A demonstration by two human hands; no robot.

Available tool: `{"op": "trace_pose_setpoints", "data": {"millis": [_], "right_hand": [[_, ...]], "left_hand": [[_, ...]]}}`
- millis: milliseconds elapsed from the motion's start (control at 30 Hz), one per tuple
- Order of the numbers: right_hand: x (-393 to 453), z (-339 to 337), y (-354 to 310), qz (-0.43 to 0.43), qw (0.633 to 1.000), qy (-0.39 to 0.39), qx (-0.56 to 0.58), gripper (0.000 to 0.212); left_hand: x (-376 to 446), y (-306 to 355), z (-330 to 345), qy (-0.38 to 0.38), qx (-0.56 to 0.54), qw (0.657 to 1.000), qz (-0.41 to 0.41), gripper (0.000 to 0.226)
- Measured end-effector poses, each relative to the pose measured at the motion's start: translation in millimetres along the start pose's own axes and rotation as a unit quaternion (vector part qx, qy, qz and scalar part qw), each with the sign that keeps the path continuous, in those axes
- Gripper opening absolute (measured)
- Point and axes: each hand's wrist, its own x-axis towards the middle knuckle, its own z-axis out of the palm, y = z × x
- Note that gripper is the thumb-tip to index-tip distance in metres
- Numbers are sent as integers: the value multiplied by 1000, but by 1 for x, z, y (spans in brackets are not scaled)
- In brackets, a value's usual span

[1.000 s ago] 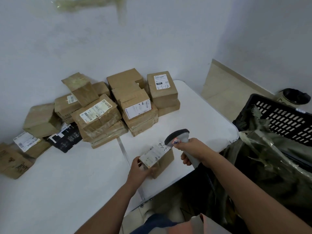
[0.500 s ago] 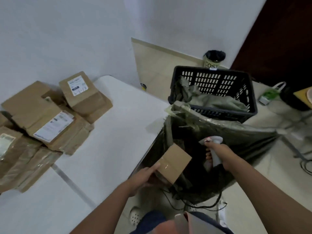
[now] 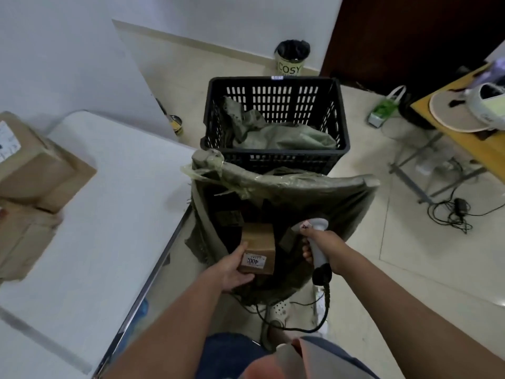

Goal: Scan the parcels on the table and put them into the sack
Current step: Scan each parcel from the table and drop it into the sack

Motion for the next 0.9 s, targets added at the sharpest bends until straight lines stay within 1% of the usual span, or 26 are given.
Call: {"op": "trace_pose_setpoints", "data": {"millis": [100, 167, 300, 367, 433, 533, 633, 767, 833, 900], "right_hand": [[4, 0, -4, -6, 1000, -21, -1, 34], [7, 0, -6, -8, 999, -34, -12, 36], [14, 2, -10, -9, 998, -55, -22, 38], [16, 4, -12, -10, 998, -62, -29, 37], [18, 5, -12, -7, 997, -68, -30, 35], [20, 9, -13, -1, 997, -73, -29, 35], [21, 9, -13, -1, 997, -73, -27, 35], [24, 6, -17, -3, 997, -68, -27, 34], [26, 4, -18, 0, 998, -58, -23, 34], [29, 2, -18, 3, 999, -46, -23, 34]], "left_hand": [[13, 11, 6, 29, -56, 998, 22, 39], [20, 11, -1, 60, -91, 994, 30, 36], [26, 3, -31, 148, -157, 975, 54, 36], [28, 0, -47, 194, -186, 961, 68, 40], [28, 1, -57, 217, -215, 949, 77, 44], [29, 3, -58, 228, -257, 935, 92, 45], [32, 4, -49, 232, -285, 926, 87, 50], [35, 13, -41, 193, -253, 946, 68, 44], [37, 17, -38, 174, -201, 963, 47, 40], [40, 20, -32, 154, -148, 977, 25, 40]]}}
